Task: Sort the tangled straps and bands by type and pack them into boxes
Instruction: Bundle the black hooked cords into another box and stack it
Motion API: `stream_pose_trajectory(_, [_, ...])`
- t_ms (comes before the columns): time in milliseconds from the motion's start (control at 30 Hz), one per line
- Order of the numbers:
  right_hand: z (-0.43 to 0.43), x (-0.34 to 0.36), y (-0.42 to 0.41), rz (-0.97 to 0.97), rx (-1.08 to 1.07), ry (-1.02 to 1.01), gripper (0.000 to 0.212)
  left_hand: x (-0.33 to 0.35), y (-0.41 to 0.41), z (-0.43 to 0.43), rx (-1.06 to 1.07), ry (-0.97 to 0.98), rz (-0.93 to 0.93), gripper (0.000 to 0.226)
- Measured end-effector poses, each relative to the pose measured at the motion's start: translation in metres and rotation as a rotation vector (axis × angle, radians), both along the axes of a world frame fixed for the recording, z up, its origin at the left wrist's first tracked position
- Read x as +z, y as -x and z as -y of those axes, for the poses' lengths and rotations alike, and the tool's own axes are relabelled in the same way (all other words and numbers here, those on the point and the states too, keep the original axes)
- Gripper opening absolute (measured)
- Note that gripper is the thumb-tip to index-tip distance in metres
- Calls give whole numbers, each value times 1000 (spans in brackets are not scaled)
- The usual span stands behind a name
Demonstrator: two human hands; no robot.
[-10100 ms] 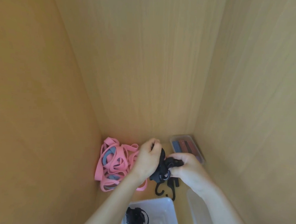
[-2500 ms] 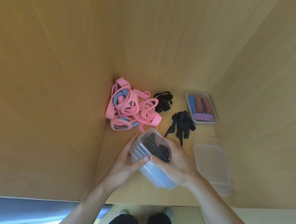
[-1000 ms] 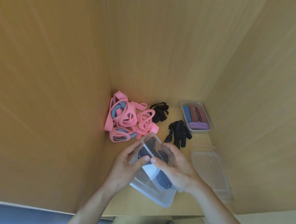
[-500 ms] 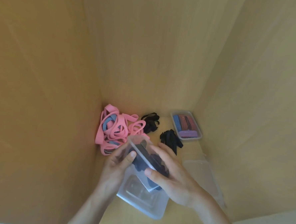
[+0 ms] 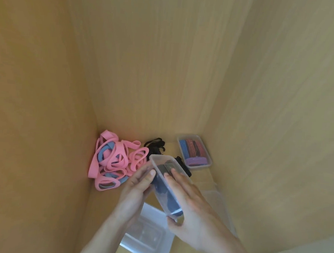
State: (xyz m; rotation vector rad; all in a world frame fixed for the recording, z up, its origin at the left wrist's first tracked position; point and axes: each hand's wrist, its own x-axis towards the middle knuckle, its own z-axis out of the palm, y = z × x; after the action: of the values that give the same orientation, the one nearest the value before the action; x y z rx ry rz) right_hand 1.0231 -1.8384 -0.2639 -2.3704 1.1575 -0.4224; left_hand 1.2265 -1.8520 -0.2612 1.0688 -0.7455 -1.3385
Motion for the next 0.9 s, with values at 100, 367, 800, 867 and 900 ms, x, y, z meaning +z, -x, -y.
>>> stream_pose_trajectory(100, [45,34,-1,-85,-64,142,94,1,-2,3,37,-50,2,54])
stream_pose_trajectory(367, [150,28,6,-281,-331,105,97,-9,-17,-20,117,-132,214,35])
stream_pose_trajectory(800, [214,-1,-7,-533,-278,79,98,-54,-54,-39,225,-245,448,37])
stream_pose_trajectory(867, [218,-7,-6,-527,-268,68,98,-59,-55,-43,241,-250,471,39])
stream_pose_trajectory(900, [219,-10,-5,-519,-261,55,98,-61,-55,-45,243,-247,496,40])
